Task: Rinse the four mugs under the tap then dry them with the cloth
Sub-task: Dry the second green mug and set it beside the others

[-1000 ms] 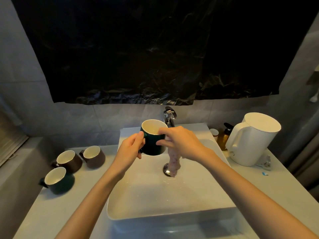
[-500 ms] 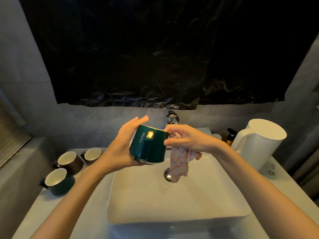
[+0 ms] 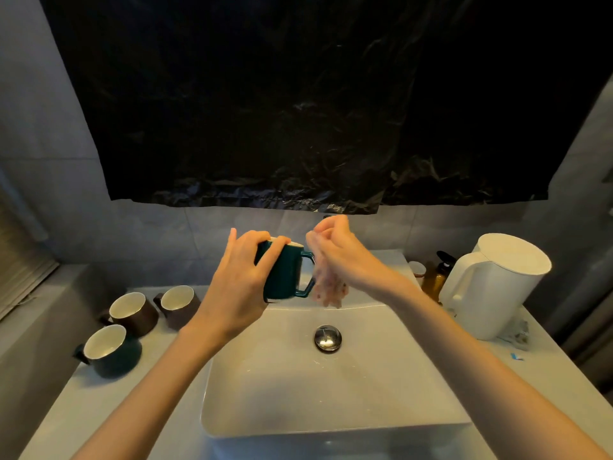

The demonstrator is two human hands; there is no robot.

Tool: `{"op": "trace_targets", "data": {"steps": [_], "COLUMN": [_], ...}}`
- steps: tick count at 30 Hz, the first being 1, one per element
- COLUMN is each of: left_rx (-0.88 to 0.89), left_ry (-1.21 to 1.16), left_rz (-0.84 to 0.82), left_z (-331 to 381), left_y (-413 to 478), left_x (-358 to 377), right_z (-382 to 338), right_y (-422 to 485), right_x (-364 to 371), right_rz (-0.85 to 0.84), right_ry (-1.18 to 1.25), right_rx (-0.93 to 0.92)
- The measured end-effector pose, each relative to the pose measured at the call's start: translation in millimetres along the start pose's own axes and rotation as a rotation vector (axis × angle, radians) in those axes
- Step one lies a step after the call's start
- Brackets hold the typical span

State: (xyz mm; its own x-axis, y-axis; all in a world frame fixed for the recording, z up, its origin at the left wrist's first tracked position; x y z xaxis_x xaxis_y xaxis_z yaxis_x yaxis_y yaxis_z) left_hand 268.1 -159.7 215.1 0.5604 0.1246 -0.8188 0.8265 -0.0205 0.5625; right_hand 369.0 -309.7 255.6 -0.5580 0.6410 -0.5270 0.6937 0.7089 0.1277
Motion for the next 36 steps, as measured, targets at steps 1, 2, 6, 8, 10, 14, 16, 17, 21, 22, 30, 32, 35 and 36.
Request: {"op": "trace_targets", "data": {"steps": [1, 2, 6, 8, 10, 14, 16, 17, 21, 22, 30, 32, 35, 36], "left_rx": [-0.006, -0.021, -0.085, -0.086, -0.09, -0.059, -0.049, -0.058, -0.148, -0.17, -0.408, -0.401, -0.37, -0.368], "left_ry": [0.004, -0.01, -0.088, -0.097, -0.108, -0.063, -0.05, -0.055, -0.097, -0.109, -0.344, -0.364, -0.373, -0.378], "left_rz": [-0.002, -0.002, 0.013, 0.032, 0.043, 0.052, 0.071, 0.083, 0.127, 0.137, 0.185, 0.195, 0.185, 0.184], "left_z": [3, 5, 10, 13, 16, 20, 20, 21, 26, 28, 39, 40, 45, 47], "left_y": [-1, -2, -7, -7, -6, -5, -4, -3, 4, 6, 15, 16, 16, 16], "left_x": [1, 1, -3, -4, -7, -8, -8, -9, -9, -7, 9, 9, 8, 8], "right_z": [1, 2, 14, 16, 14, 7, 6, 8, 15, 19, 37, 40, 36, 33], "right_y": [-2, -5, -20, -20, -16, -10, -9, -8, -12, -12, -22, -27, -31, -32], "right_x": [8, 13, 26, 32, 32, 30, 22, 19, 22, 28, 47, 38, 14, 7], "right_rz": [-0.013, -0.001, 0.147, 0.193, 0.22, 0.08, 0.082, 0.073, 0.182, 0.248, 0.417, 0.342, 0.221, 0.206], "right_ry": [0.01, 0.03, -0.085, -0.139, -0.321, -0.609, -0.501, -0.36, 0.163, 0.255, 0.413, 0.391, 0.273, 0.204], "right_rx": [-0.005, -0.008, -0.186, -0.207, -0.166, -0.102, -0.058, -0.041, -0.077, -0.097, -0.129, -0.157, -0.129, -0.113]}}
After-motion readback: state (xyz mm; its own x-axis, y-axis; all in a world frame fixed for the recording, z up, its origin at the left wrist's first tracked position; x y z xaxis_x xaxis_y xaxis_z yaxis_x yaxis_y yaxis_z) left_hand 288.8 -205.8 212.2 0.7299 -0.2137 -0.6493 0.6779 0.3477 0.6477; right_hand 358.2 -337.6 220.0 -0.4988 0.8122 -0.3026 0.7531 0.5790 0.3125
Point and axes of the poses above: each hand's wrist, its own y-axis towards the middle knuckle, its own x-axis out of the palm, z = x × y, the point moved 2 cm from there along y, towards the middle knuckle, and after that the axes turned 6 degrees about y, right-handed, at the moved point
